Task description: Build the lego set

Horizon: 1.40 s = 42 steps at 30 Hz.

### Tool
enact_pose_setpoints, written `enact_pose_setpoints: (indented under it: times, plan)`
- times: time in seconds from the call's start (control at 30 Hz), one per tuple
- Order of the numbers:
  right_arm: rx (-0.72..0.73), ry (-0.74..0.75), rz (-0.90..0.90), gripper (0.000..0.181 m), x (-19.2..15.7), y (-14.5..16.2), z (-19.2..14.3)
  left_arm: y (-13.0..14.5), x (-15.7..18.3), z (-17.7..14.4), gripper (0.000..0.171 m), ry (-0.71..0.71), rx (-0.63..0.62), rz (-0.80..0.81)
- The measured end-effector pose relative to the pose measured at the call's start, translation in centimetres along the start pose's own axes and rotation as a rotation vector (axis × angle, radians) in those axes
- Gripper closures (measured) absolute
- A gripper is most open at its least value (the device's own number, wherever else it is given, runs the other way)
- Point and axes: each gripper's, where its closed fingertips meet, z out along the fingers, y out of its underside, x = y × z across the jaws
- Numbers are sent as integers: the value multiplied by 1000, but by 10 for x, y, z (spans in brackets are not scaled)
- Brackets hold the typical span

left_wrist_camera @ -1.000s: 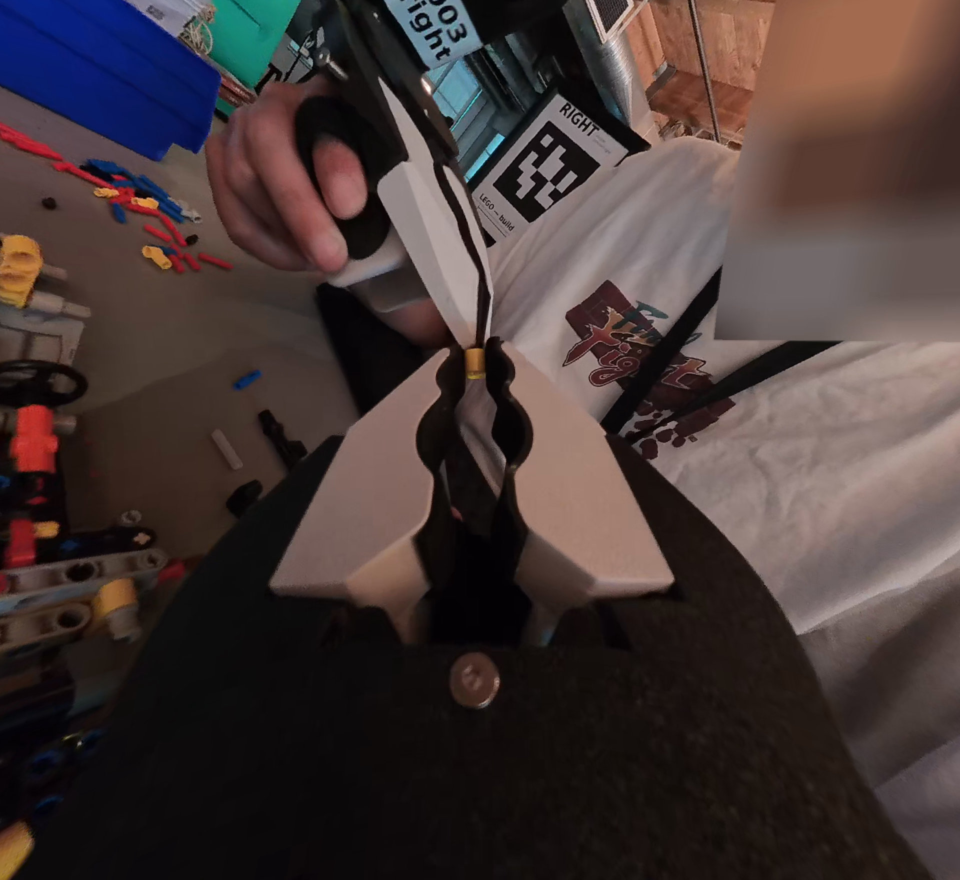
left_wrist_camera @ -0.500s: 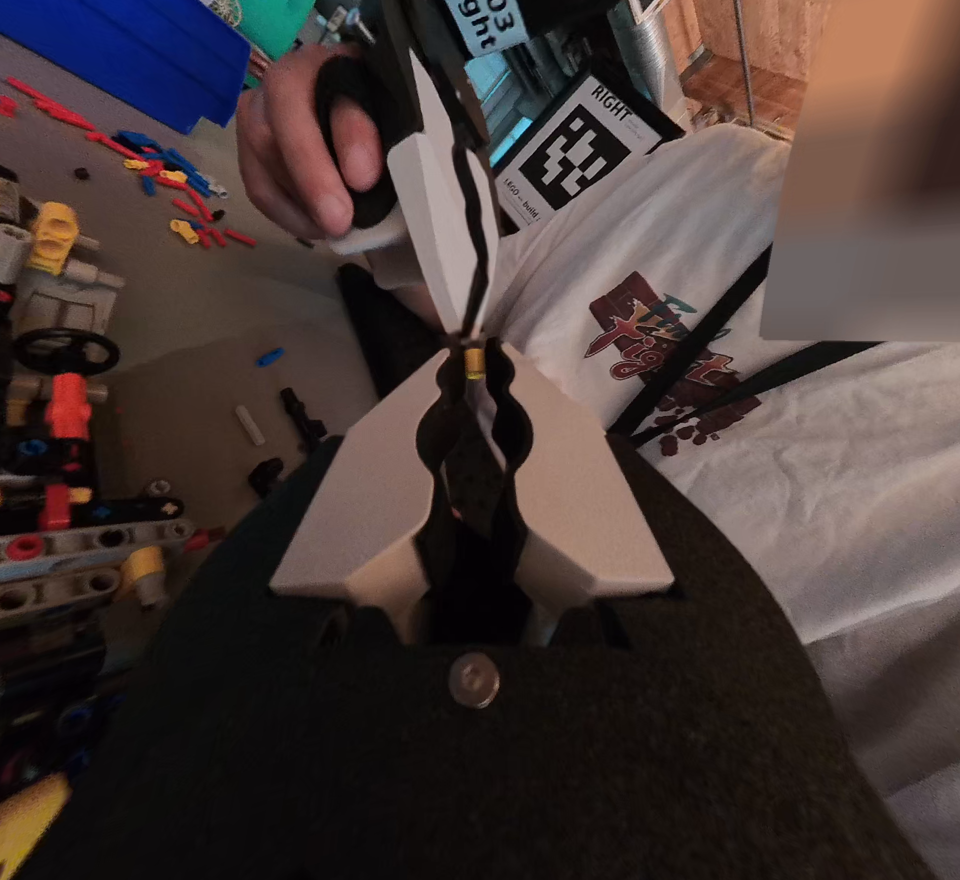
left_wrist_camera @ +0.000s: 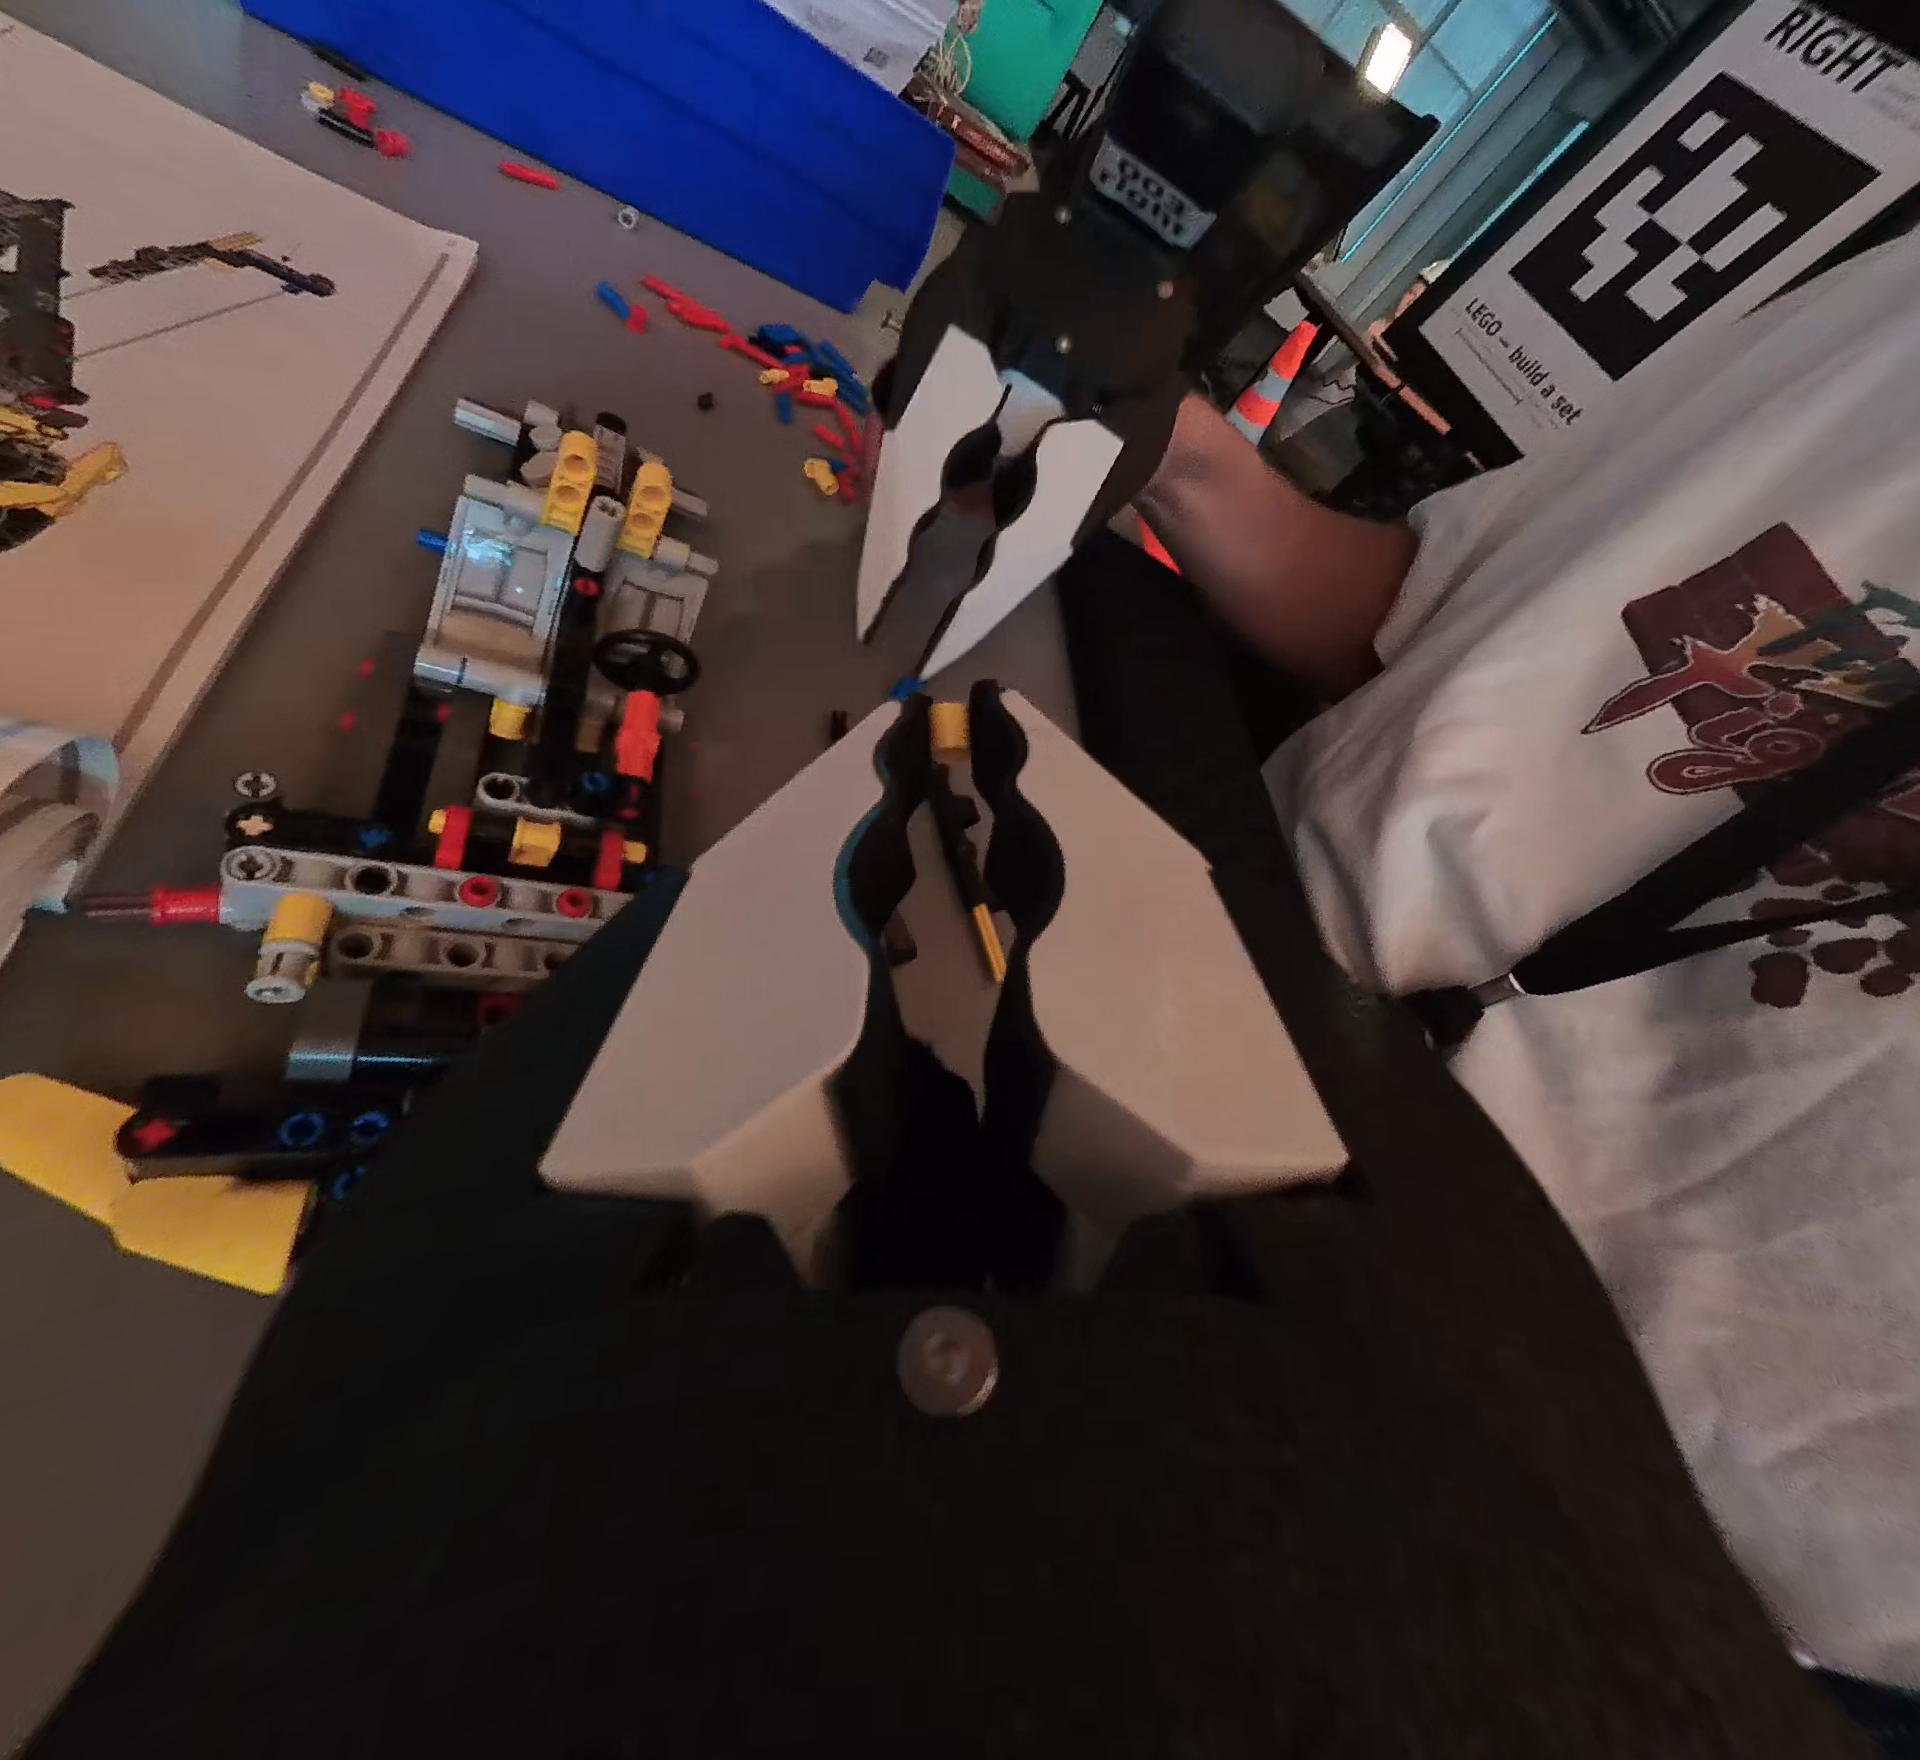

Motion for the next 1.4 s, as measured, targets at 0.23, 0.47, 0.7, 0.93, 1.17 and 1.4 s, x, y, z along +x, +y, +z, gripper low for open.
enact_pose_setpoints:
  times: [0.23, 0.47, 0.7, 0.93, 1.17, 1.4]
  plan:
    - [-73, -60, -108, 164, 0, 6, 24, 6, 32, 9, 167, 177, -25, -60]
    - [-57, -104, -221, 176, -5, 6, 34, 16, 49, 15, 167, 273, -68, -49]
    - [97, -62, -365, 177, -32, -59, 0, 21, 42, 20, 167, 211, -70, 77]
    - [-59, 142, -785, 177, -50, -89, -10, 18, 47, 22, 166, 216, -43, 111]
    - [-100, 185, -892, 177, -55, -88, 5, 19, 47, 25, 167, 214, -50, 107]
    - [-137, 197, -870, 177, -54, -88, 4, 17, 47, 25, 167, 217, -39, 94]
